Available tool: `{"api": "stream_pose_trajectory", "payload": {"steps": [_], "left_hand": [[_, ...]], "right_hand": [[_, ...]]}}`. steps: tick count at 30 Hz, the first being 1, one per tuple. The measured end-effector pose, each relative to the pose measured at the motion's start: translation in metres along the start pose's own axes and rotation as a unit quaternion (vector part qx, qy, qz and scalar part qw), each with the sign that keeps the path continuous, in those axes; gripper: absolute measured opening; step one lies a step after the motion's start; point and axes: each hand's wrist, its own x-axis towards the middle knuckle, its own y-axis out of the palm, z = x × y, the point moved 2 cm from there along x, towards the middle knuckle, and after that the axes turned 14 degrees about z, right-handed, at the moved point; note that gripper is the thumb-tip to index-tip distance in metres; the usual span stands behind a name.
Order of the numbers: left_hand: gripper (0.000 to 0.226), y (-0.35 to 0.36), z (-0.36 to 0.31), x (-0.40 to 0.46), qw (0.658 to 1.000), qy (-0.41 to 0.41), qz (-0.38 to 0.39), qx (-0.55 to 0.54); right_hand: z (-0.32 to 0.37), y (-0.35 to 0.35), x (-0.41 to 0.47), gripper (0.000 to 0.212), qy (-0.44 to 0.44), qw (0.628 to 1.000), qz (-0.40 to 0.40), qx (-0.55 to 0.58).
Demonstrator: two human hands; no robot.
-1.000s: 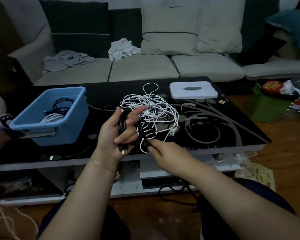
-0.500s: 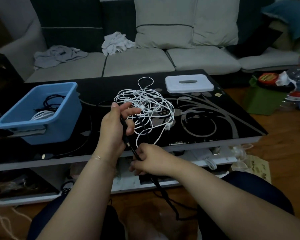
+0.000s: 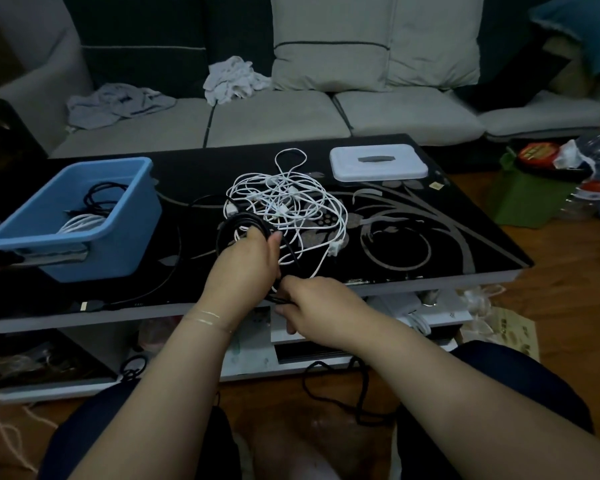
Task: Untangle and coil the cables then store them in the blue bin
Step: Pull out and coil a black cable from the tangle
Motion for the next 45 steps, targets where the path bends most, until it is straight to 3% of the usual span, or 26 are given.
{"api": "stream_pose_trajectory", "payload": {"steps": [4,7,10,13,16,20,25,28,33,36,41,45], "left_hand": [[0.038,0.001,-0.005,-0.002,0.992,0.015,0.061,0.107],[0.040,0.000,0.000,-0.004,0.989,0.008,0.138,0.060],[0.053,-0.007,0.008,-0.009,0.970,0.021,0.226,-0.084],[0.058,-0.014,0.011,-0.024,0.875,0.055,0.356,-0.323],[0.060,-0.016,0.016,-0.027,0.806,0.138,0.434,-0.379],[0.050,-0.018,0.019,-0.027,0.799,0.167,0.473,-0.332],[0.057,-0.013,0.010,-0.032,0.733,0.209,0.479,-0.435],[0.060,-0.011,0.003,-0.034,0.739,0.212,0.439,-0.465],[0.070,-0.003,-0.003,-0.033,0.746,0.198,0.397,-0.497],[0.074,0.001,-0.010,-0.031,0.756,0.159,0.379,-0.509],[0.077,0.007,-0.028,-0.034,0.752,0.106,0.322,-0.565],[0.079,0.013,-0.038,-0.037,0.745,0.068,0.272,-0.605]], "right_hand": [[-0.002,-0.007,-0.004,0.027,0.010,0.996,-0.048,-0.075],[-0.003,-0.010,-0.006,0.035,0.004,0.987,-0.100,-0.129],[-0.007,-0.018,-0.011,0.051,0.007,0.983,-0.138,-0.121],[-0.011,-0.029,-0.017,0.060,0.008,0.981,-0.159,-0.115],[-0.011,-0.034,-0.021,0.047,-0.010,0.982,-0.181,-0.043],[-0.010,-0.031,-0.020,0.045,-0.093,0.955,-0.186,0.213],[-0.008,-0.026,-0.012,0.039,-0.158,0.919,-0.218,0.287],[-0.008,-0.021,-0.012,0.041,-0.148,0.909,-0.190,0.340],[-0.009,-0.025,-0.012,0.037,-0.132,0.894,-0.239,0.356],[-0.009,-0.027,-0.014,0.050,-0.124,0.870,-0.259,0.400],[-0.009,-0.029,-0.013,0.044,-0.116,0.803,-0.303,0.499],[-0.016,-0.027,-0.009,0.052,-0.092,0.781,-0.340,0.515]]}}
